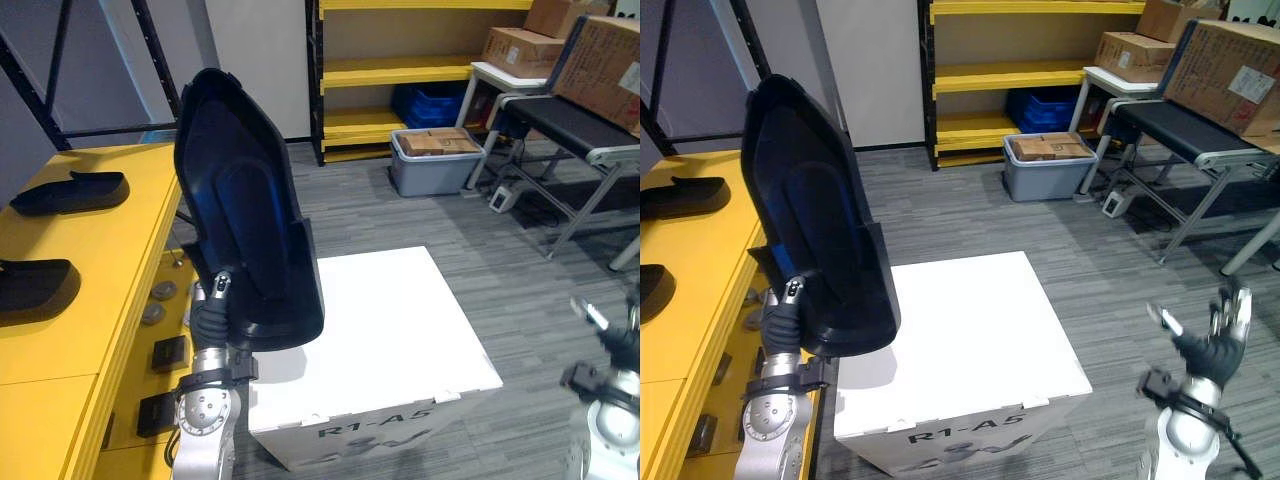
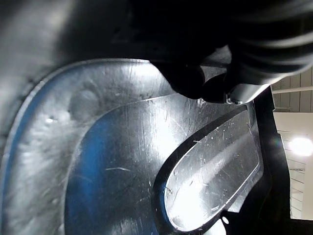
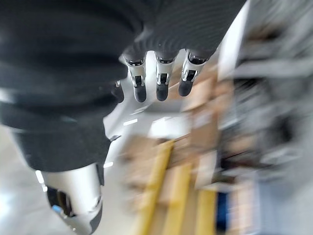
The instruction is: Walk over and take plastic housings, then place them on the shelf
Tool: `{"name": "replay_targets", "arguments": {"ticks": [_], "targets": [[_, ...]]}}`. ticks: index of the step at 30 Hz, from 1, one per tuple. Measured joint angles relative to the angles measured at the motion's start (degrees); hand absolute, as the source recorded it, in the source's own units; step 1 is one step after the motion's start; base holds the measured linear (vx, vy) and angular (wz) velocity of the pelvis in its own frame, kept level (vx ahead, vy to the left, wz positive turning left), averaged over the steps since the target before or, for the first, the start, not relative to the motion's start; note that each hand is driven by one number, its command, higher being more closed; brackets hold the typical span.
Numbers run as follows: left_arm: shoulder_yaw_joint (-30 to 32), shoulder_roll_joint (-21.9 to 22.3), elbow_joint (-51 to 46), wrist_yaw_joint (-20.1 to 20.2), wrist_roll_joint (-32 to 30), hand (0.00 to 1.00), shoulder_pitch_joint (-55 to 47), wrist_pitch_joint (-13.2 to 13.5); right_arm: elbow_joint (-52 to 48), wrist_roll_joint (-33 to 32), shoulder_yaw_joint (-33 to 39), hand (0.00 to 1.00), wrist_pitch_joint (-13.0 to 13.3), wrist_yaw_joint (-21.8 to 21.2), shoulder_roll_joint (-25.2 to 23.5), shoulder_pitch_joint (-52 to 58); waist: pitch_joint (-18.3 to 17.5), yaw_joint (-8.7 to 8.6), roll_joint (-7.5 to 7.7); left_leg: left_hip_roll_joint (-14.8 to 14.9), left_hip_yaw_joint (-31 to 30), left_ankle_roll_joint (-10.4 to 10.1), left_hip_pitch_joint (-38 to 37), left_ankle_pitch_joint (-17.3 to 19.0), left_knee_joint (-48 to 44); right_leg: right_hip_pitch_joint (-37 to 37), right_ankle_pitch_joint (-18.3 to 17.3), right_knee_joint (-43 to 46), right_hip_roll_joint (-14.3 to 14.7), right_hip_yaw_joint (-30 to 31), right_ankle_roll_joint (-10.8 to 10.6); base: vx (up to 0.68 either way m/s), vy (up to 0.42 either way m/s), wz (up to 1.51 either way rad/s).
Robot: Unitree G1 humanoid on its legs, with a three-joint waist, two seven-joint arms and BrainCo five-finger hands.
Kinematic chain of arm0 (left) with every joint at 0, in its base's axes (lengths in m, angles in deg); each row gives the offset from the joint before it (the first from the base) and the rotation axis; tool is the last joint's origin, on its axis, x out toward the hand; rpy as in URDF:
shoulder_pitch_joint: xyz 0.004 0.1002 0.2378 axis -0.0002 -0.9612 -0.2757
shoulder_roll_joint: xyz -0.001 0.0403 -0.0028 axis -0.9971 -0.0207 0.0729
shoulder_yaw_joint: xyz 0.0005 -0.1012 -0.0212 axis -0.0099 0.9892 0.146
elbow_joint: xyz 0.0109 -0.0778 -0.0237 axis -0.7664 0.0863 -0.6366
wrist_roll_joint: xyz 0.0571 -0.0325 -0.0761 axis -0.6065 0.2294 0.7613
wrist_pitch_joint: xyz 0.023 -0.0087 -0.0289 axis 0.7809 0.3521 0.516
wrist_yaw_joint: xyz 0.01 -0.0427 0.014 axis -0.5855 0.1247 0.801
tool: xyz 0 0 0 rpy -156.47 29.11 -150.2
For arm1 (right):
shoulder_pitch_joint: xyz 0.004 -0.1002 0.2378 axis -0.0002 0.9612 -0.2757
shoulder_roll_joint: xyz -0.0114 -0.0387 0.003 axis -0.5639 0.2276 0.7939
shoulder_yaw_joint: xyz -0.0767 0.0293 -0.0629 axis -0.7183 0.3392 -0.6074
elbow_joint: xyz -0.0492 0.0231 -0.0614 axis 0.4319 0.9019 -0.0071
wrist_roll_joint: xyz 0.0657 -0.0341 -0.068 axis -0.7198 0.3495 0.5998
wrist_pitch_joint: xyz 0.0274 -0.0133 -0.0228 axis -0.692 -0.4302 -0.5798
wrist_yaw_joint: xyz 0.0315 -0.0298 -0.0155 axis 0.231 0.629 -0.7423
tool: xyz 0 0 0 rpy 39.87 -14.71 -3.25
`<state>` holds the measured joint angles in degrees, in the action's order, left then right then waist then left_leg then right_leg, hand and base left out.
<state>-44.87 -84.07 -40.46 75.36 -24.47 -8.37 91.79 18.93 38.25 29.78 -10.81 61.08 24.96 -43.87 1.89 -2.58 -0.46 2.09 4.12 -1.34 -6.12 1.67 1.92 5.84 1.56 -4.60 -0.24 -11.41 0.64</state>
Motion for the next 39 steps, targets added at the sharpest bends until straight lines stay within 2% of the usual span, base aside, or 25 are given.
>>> {"name": "replay_targets", "arguments": {"ticks": [3,6,12,17,23,26,28,29,31,33,34,35,36,37,38,39], "targets": [[-0.1,0.4,-0.3,1.2,0.0,1.0,-1.9,0.1,12.6,0.4,0.2,0.0,-2.4,-1.5,-0.2,2.1,0.0,-0.1,-0.37,0.0,0.1,0.0,0.0,0.2,-0.1,0.0,-0.2,0.2,0.0,0.0,-0.2,0.0,0.0,0.0],[-0.1,1.3,-0.3,2.5,0.2,1.0,-3.4,0.1,23.9,0.3,0.0,0.0,-3.7,-3.0,-2.7,2.9,0.4,-0.09,-0.95,0.0,0.0,0.0,-0.1,0.3,-0.1,-0.1,-0.4,0.4,0.0,0.0,-0.3,0.0,0.0,0.0],[-2.6,1.8,-0.3,3.2,0.3,1.0,-6.0,0.1,39.6,0.3,-9.5,0.0,-5.2,-6.6,-8.1,5.6,0.5,0.54,-0.93,0.2,0.1,0.0,-1.1,0.4,0.0,-0.2,-2.1,3.2,-0.2,0.0,-0.2,0.0,0.0,0.0],[-5.5,2.2,0.1,4.0,0.3,1.0,-7.0,0.1,44.9,2.5,-15.1,0.0,-6.4,-9.1,-9.7,6.1,0.3,1.33,-0.9,-0.1,-0.1,0.4,-1.4,0.7,-0.1,-0.1,-2.6,4.5,-0.7,-0.3,-0.4,-0.01,0.009,0.03],[-7.4,1.2,2.1,4.9,1.3,1.0,-7.3,0.0,47.0,6.3,-19.1,0.0,-6.9,-9.9,-8.3,5.4,0.3,2.05,0.36,-0.8,-3.6,0.5,-2.5,-0.5,1.0,1.6,-3.6,5.3,-1.4,-3.6,-0.6,-0.03,-0.009,0.31],[-8.8,1.0,2.1,4.9,1.3,1.0,-6.8,0.0,50.1,9.0,-22.9,0.0,-7.4,-10.0,-6.4,3.2,1.2,3.98,0.96,-1.7,-8.9,0.6,-0.8,-2.1,0.9,1.5,-5.0,7.1,-2.4,-8.6,-0.9,-0.05,-0.039,0.94],[-9.5,1.2,2.0,4.6,1.3,1.0,-5.2,0.0,51.7,9.9,-25.4,0.0,-7.5,-9.9,-5.2,1.5,3.3,5.16,1.43,-3.3,-14.5,-0.1,2.9,-3.2,-1.1,0.1,-7.3,10.9,-4.5,-15.2,-0.7,-0.08,-0.04,1.43],[-9.5,1.2,1.8,4.5,1.3,1.0,-4.9,0.0,52.4,10.0,-25.7,0.0,-7.5,-9.8,-5.0,0.9,3.6,5.34,1.35,-3.2,-13.7,-0.2,4.1,-2.5,-1.4,-0.4,-7.5,11.3,-5.0,-16.9,-0.7,-0.11,-0.012,1.44],[-9.3,1.2,1.6,3.7,1.4,1.0,-4.0,0.0,53.1,10.2,-25.7,0.0,-7.6,-9.3,-4.8,-0.9,4.4,5.65,1.79,-0.3,-3.2,0.5,7.9,-2.1,-3.0,-1.2,-7.5,11.5,-6.2,-22.5,-0.6,-0.09,0.02,1.39],[-9.3,2.4,1.6,3.3,1.6,1.0,-2.5,-0.1,54.4,10.9,-25.7,0.0,-7.8,-8.8,-4.3,-3.4,5.5,5.18,1.3,5.2,13.6,1.5,12.8,1.5,-15.7,-0.9,-7.6,13.0,-8.2,-28.7,-0.5,-0.02,0.096,1.39],[-9.5,2.8,1.6,3.3,1.7,1.0,-2.4,-0.1,54.3,11.2,-25.7,0.0,-8.0,-8.6,-4.2,-3.5,5.5,5.07,1.04,6.9,16.8,2.9,13.2,2.0,-19.0,-0.6,-7.7,13.7,-8.7,-29.8,-0.7,0.04,0.126,1.18],[-10.9,3.1,1.6,3.3,2.4,1.0,-1.4,0.0,54.2,11.3,-25.6,0.0,-8.8,-8.2,-3.5,-3.2,5.5,4.98,-0.21,8.5,21.1,4.3,14.0,2.1,-23.0,0.3,-8.8,15.9,-9.3,-32.3,-1.8,0.05,0.119,1.5],[-12.7,2.4,1.7,3.3,2.6,1.0,1.2,0.0,54.1,11.4,-25.7,0.0,-8.9,-8.2,-3.4,-3.0,5.7,3.92,-0.48,7.3,23.5,5.4,15.6,1.6,-23.9,0.7,-10.3,16.0,-9.7,-33.5,-1.6,0.03,0.117,1.71],[-13.5,2.1,1.8,3.4,2.6,1.0,2.7,0.0,54.2,11.4,-25.7,0.0,-9.0,-8.3,-3.5,-3.1,5.5,3.36,0.02,5.6,23.3,6.3,15.7,0.9,-20.9,1.0,-10.4,14.7,-9.7,-33.8,-1.8,-0.04,0.114,2.08],[-15.1,2.0,2.5,3.3,2.8,1.0,5.2,0.2,54.4,11.5,-25.1,0.0,-9.0,-8.2,-4.3,-2.6,5.4,2.17,0.2,3.6,25.0,8.8,13.1,3.1,-16.4,1.9,-9.0,13.2,-10.8,-38.5,-2.4,0.0,0.123,1.98],[-16.7,2.2,2.9,3.2,3.5,1.0,7.0,0.5,54.5,11.4,-24.5,0.0,-9.0,-8.2,-3.8,-3.0,5.1,1.67,-1.23,4.7,28.4,4.7,11.0,5.5,-15.9,3.3,-8.7,14.2,-10.5,-42.2,-3.3,0.04,0.112,1.86]]}}
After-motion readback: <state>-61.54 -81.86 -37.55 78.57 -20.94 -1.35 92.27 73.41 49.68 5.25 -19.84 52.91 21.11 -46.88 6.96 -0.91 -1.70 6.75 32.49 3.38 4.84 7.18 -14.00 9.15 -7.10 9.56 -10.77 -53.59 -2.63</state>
